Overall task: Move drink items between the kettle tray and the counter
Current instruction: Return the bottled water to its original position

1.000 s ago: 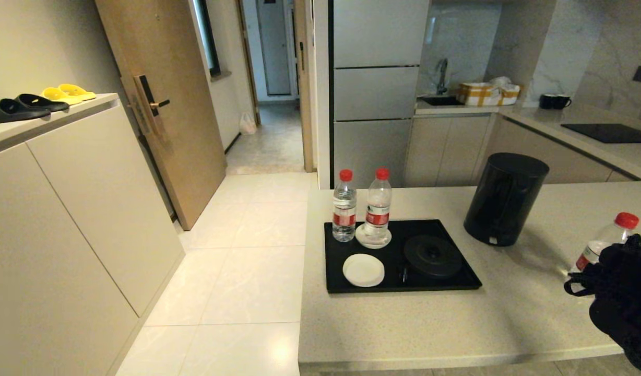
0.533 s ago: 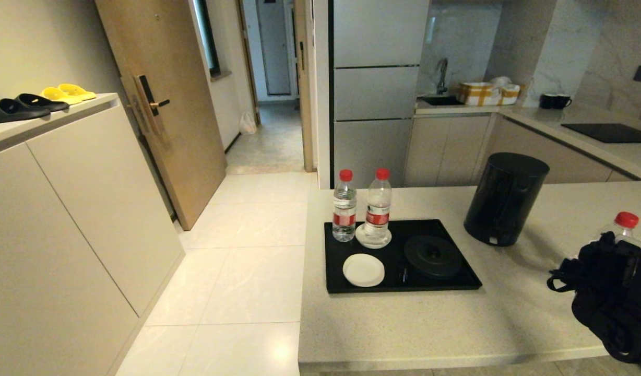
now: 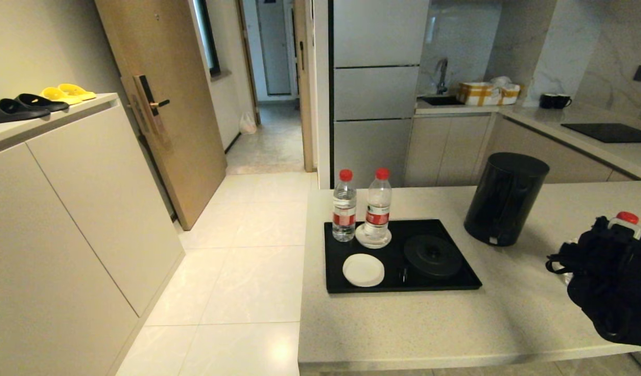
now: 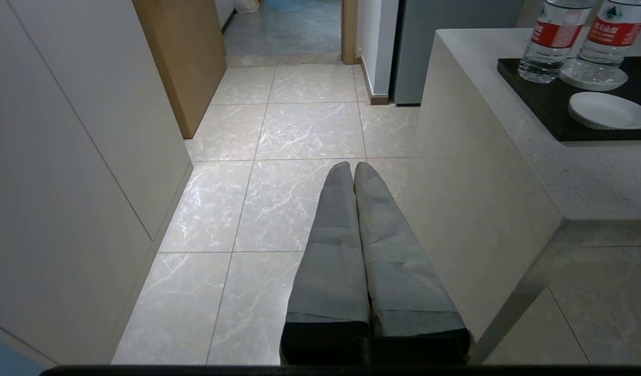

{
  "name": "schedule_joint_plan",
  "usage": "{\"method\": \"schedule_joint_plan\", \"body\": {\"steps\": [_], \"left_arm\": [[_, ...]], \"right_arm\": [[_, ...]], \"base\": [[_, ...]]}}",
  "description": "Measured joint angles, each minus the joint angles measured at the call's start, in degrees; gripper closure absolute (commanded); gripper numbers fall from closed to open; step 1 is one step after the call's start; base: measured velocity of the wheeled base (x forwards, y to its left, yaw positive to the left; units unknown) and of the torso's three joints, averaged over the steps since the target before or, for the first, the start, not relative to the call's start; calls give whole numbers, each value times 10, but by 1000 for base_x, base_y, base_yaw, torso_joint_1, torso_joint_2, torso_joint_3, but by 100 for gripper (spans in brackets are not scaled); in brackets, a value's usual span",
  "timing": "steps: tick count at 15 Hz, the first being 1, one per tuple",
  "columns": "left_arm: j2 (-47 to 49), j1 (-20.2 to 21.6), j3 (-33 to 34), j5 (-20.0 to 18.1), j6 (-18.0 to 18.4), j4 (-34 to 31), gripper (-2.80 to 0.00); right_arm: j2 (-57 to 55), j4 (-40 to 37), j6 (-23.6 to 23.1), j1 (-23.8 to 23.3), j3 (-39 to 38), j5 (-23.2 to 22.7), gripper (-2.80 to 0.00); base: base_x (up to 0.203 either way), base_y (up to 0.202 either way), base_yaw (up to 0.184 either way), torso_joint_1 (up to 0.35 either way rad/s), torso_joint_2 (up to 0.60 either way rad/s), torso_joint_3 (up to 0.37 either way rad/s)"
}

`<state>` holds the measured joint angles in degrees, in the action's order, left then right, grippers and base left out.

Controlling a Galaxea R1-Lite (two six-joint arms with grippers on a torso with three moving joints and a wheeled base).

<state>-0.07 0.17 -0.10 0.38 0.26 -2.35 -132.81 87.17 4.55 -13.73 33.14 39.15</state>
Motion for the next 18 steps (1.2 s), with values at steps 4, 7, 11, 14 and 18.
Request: {"method": "schedule_joint_plan", "body": {"steps": [4, 7, 11, 14, 18], "left_arm": [[0, 0, 0, 0, 0, 0, 0], [0, 0, 0, 0, 0, 0, 0], [0, 0, 0, 0, 0, 0, 0], [0, 0, 0, 0, 0, 0, 0], [0, 0, 0, 0, 0, 0, 0]], "right_arm": [[-5, 0, -6, -25, 16, -12, -280], [-13, 0, -7, -35, 29, -19, -280], [-19, 0, -16, -42, 33, -28, 0], [-23, 0, -17, -42, 33, -27, 0], [-20, 0, -16, -40, 26, -27, 0]], "base": [[0, 0, 0, 0, 0, 0], [0, 0, 0, 0, 0, 0], [0, 0, 0, 0, 0, 0], [0, 0, 0, 0, 0, 0], [0, 0, 0, 0, 0, 0]]}}
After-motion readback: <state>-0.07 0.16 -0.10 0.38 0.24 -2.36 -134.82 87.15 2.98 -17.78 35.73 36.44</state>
